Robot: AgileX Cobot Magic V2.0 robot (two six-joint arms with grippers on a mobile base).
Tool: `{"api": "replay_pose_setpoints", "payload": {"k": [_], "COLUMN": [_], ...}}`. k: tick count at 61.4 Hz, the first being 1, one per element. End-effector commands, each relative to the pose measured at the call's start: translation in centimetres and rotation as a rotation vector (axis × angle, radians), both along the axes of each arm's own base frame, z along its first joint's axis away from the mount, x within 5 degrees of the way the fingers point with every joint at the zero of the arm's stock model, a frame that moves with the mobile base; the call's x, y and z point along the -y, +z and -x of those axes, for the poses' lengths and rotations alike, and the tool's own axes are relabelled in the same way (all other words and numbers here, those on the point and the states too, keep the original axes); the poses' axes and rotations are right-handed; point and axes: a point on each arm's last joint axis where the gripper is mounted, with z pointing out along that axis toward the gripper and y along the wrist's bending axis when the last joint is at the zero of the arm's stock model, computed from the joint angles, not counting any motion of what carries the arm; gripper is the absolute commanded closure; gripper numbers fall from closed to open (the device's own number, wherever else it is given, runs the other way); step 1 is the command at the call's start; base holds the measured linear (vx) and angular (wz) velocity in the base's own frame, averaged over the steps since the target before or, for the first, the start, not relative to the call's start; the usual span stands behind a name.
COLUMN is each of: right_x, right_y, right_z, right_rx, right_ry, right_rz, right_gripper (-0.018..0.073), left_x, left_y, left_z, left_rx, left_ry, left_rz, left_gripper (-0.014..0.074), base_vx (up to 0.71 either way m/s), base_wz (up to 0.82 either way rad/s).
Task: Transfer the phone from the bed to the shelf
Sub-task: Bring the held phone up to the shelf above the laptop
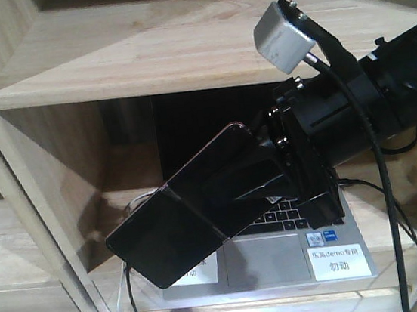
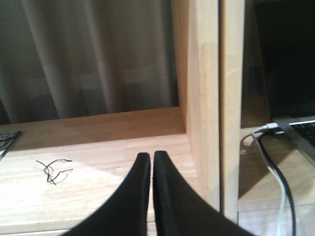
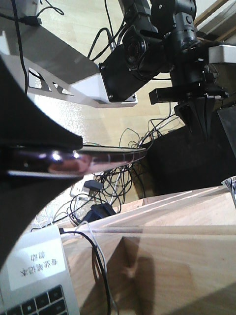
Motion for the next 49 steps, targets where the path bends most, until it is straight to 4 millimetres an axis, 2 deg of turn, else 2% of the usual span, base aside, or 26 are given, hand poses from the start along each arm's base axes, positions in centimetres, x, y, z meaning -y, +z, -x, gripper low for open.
{"api": "replay_pose_setpoints", "payload": {"k": [1,49], "right_x": [0.06,0.06], "right_y": [2.00,2.00], "right_z": [1.30,1.30], "right_rx": [0.003,0.003], "right_ry": [0.042,0.042], "right_rz": [-0.082,-0.082], "right_gripper": [0.0562,0.0562], "left_x": [-0.02,-0.02], "left_y": [1.47,1.47], "left_z": [0.10,0.10], "left_rx": [0.100,0.100], "left_ry": [0.003,0.003], "left_rz": [0.017,0.017], "left_gripper": [0.0595,0.0595], "base_vx": [0.07,0.01], "base_wz": [0.03,0.01]}}
